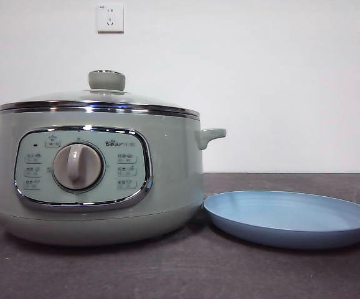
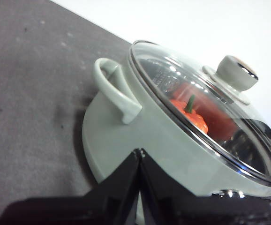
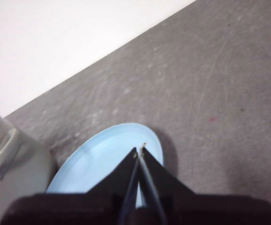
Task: Take the pumpkin out from the steamer,put the pumpkin in the blue plate,close the lid
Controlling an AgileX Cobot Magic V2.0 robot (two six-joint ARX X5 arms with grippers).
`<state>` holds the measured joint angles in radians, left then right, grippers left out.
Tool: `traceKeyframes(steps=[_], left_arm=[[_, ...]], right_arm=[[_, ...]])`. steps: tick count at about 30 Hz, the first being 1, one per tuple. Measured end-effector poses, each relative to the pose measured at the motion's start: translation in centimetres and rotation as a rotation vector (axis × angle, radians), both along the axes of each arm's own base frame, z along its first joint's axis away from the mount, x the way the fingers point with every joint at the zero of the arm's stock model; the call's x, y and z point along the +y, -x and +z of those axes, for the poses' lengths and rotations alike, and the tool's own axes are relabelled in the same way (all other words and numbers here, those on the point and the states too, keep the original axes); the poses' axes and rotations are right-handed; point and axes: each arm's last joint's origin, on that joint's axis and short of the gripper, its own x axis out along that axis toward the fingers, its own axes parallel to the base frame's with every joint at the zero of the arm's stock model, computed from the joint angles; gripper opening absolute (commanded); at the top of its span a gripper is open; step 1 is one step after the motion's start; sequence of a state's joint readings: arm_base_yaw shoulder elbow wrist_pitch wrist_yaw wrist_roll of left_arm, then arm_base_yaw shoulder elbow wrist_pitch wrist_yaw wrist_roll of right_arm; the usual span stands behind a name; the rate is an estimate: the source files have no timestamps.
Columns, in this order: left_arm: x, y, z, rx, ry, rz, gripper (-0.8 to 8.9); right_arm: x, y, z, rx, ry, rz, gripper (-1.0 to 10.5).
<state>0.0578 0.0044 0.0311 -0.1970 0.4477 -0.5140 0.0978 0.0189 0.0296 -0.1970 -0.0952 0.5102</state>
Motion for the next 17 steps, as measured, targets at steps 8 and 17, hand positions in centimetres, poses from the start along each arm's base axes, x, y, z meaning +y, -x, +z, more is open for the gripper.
traceKeyframes(steps=[8,17], left_arm=[[0.1,1.1,4.7,-0.069,-0.005,0.073,-0.08],[0.2,0.1,10.4,-0.081,-0.108,0.064,-0.08]], right_arm=[[0.0,0.5,3.6,-0.025,-0.007,0.009,-0.1],[0.0,0.0,9.2,-0.041,0.066,0.022,-0.1]])
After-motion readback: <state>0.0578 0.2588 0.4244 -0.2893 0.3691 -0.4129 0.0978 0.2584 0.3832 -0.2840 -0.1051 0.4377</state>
